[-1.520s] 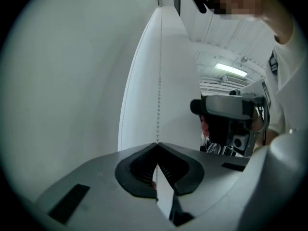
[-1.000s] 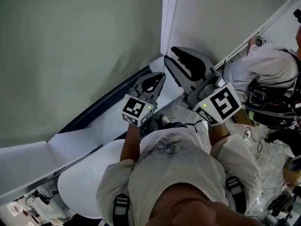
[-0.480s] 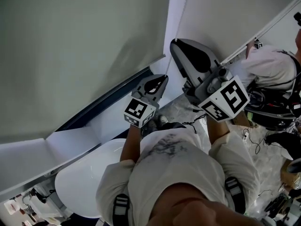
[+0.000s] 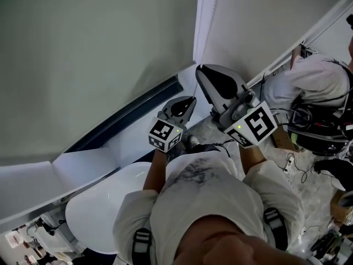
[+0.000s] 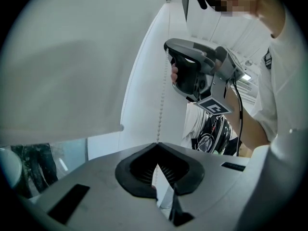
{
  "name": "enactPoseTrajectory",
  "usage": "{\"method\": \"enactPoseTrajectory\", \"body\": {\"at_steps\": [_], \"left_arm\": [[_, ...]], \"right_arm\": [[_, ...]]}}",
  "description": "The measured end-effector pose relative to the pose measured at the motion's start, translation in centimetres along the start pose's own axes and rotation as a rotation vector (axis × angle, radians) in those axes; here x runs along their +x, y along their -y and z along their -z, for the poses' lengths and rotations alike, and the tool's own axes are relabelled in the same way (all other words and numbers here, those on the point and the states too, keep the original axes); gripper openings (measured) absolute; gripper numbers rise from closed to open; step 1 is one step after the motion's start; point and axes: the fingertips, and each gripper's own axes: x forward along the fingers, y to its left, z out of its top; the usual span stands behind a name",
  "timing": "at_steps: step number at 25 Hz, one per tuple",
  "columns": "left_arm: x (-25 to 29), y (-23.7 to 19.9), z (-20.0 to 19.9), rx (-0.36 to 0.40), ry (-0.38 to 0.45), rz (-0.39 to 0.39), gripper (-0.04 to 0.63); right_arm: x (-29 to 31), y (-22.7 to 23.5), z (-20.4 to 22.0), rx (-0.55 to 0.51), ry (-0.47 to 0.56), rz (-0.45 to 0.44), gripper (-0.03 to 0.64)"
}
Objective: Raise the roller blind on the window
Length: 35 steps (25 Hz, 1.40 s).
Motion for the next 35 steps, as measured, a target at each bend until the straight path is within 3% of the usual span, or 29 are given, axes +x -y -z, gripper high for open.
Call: {"method": "enactPoseTrajectory", "body": {"at_steps": [16, 26, 35], "left_arm": [[0.7, -0.5, 6.9, -0.115, -0.070, 0.015, 0.008], [0.5, -0.8, 10.2, -0.105, -0.095, -0.009, 0.008], [0.8, -1.6, 16.2, -0.096, -0.194, -0.041, 0.008]], "right_arm": [[-1.7, -0.9, 6.5, 0.002, -0.084, 0.013, 0.064], [-2.5, -1.5, 9.4, 0.012, -0.126, 0.007, 0.064], [-3.4, -1.4, 14.8, 0.026, -0.211, 0.006, 0.064]]}}
